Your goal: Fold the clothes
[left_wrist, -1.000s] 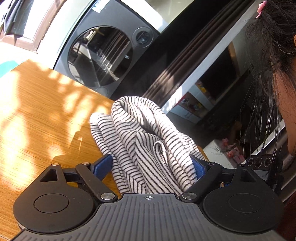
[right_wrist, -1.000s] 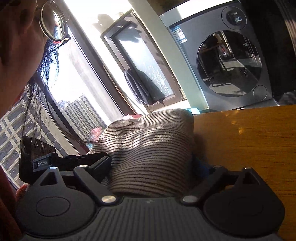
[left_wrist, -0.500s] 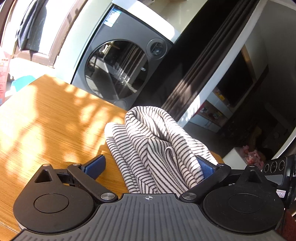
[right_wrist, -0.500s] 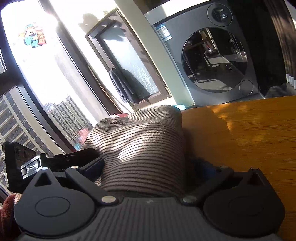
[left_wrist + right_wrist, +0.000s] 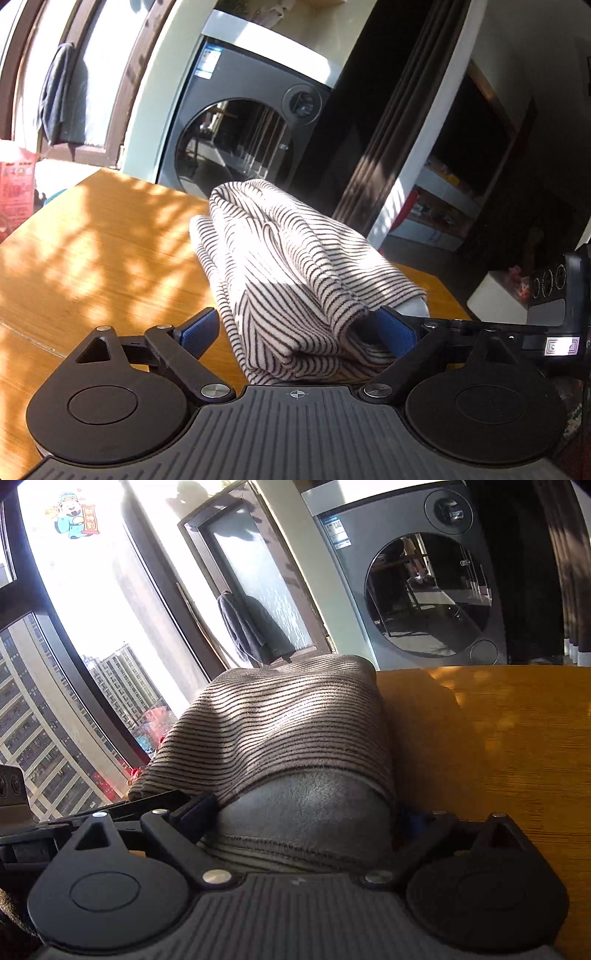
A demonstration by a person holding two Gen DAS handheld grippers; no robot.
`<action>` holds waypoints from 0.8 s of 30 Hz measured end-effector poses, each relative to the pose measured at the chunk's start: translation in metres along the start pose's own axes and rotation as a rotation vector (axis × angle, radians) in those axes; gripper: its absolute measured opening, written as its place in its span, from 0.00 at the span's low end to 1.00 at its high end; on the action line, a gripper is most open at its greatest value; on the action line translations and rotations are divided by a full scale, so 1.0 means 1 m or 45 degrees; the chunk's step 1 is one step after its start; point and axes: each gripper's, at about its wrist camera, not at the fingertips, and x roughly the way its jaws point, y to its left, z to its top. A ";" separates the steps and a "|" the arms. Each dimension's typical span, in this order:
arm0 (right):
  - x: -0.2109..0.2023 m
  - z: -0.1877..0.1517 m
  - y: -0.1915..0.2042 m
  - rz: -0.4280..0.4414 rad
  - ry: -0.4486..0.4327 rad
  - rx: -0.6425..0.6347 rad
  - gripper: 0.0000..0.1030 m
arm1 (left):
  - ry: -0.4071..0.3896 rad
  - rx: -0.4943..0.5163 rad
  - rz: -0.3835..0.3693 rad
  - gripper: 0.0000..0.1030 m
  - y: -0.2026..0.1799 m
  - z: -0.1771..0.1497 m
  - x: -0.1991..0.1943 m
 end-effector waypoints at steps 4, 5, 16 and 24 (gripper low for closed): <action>0.010 0.024 0.006 0.068 0.091 -0.062 0.93 | 0.053 -0.083 0.039 0.83 0.013 0.018 -0.008; 0.003 0.030 0.005 0.064 0.062 -0.053 0.93 | 0.049 -0.124 0.047 0.86 0.019 0.025 -0.011; 0.019 0.041 -0.039 0.114 0.047 0.197 0.67 | 0.281 -0.196 0.021 0.87 0.020 0.056 0.056; 0.062 0.051 0.011 0.177 0.073 -0.032 0.68 | 0.201 -0.112 0.172 0.78 0.026 0.049 0.019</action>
